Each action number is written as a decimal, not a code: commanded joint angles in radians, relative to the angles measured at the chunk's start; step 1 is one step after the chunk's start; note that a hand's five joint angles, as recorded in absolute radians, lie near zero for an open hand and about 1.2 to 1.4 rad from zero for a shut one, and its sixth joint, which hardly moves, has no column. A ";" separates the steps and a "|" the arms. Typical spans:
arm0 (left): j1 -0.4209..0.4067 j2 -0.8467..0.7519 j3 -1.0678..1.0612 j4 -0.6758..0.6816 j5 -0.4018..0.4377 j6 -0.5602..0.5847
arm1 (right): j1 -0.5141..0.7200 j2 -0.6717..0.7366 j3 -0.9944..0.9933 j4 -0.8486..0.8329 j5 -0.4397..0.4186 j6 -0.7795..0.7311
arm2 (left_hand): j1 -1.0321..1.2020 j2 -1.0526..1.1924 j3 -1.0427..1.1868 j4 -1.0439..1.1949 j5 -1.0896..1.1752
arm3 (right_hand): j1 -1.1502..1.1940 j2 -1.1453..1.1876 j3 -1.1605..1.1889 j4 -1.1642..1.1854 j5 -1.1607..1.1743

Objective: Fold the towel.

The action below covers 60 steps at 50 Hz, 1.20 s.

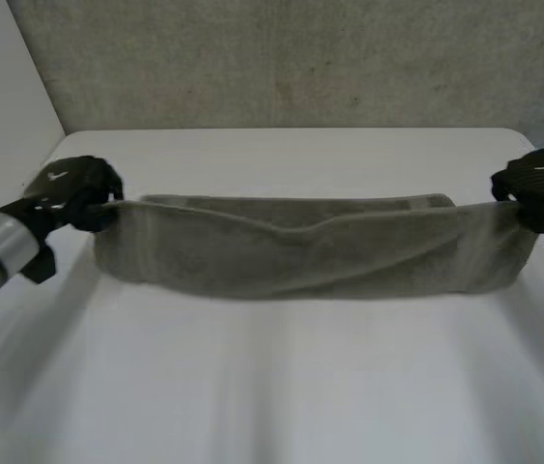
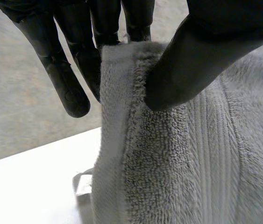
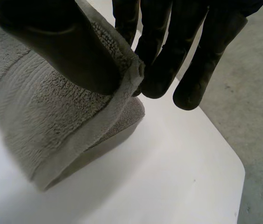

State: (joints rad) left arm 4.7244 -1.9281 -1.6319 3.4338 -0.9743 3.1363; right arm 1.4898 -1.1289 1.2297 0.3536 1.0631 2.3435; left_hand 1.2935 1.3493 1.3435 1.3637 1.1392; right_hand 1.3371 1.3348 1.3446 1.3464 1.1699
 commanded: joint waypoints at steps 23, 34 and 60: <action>-0.109 -0.652 0.744 -0.001 -0.273 0.004 | 0.224 0.563 -0.507 -0.390 0.373 0.166 | 0.103 0.047 0.053 0.033 0.083 | 0.059 0.061 0.052 0.050 0.052; -0.142 -0.652 0.759 -0.002 -0.284 -0.004 | 0.270 0.643 -0.631 -0.389 0.425 0.183 | -1.106 -1.162 -1.156 -1.177 -1.127 | -1.163 -1.160 -1.170 -1.172 -1.170; -0.156 -0.063 0.144 0.005 -0.279 0.001 | 0.270 0.043 0.020 -0.214 0.370 0.235 | -1.106 -1.162 -1.156 -1.177 -1.127 | -1.146 -1.144 -1.154 -1.156 -1.154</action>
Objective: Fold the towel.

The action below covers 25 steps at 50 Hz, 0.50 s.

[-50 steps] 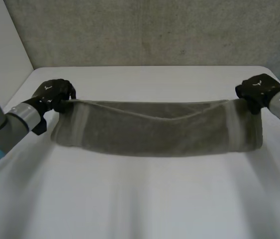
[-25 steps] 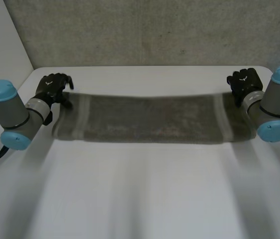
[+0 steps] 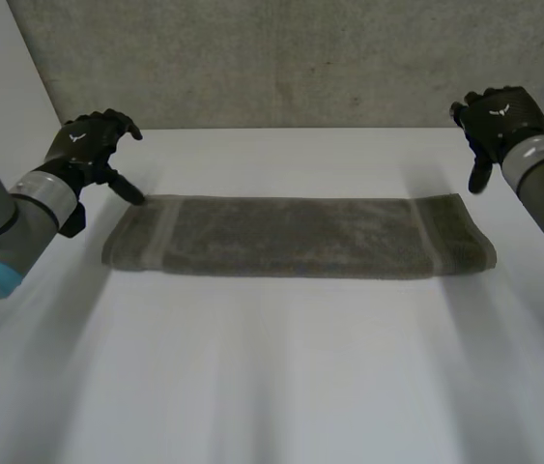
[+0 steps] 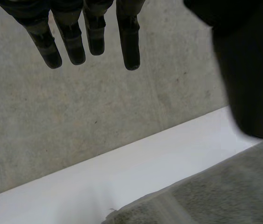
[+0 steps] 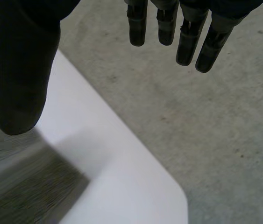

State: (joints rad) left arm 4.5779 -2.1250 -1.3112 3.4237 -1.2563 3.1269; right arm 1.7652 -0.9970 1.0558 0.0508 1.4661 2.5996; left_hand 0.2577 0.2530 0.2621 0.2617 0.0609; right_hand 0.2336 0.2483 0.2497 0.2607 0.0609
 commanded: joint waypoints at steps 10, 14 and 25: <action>-0.022 0.081 -0.275 0.143 0.000 0.013 | -0.032 -0.034 0.354 -0.023 -0.078 -0.030 | -0.071 -0.066 -0.075 -0.075 -0.048 | 0.024 0.010 0.008 -0.003 0.023; -0.008 0.033 -0.266 0.167 -0.003 0.013 | -0.059 0.003 0.383 -0.106 -0.101 -0.032 | -0.071 -0.066 -0.075 -0.075 -0.048 | 0.054 0.039 0.038 0.027 0.052; -0.002 -0.081 -0.223 0.213 -0.017 0.018 | -0.096 0.116 0.372 -0.216 -0.110 -0.035 | -0.071 -0.066 -0.075 -0.075 -0.048 | 0.192 0.177 0.176 0.165 0.190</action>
State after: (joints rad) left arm 4.5768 -2.1576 -1.5592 3.6165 -1.2581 3.1429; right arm 1.6837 -0.9273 1.4428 -0.1453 1.3516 2.5702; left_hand 0.2575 0.2528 0.2621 0.2616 0.0598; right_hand 0.3710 0.3514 0.3702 0.3758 0.2187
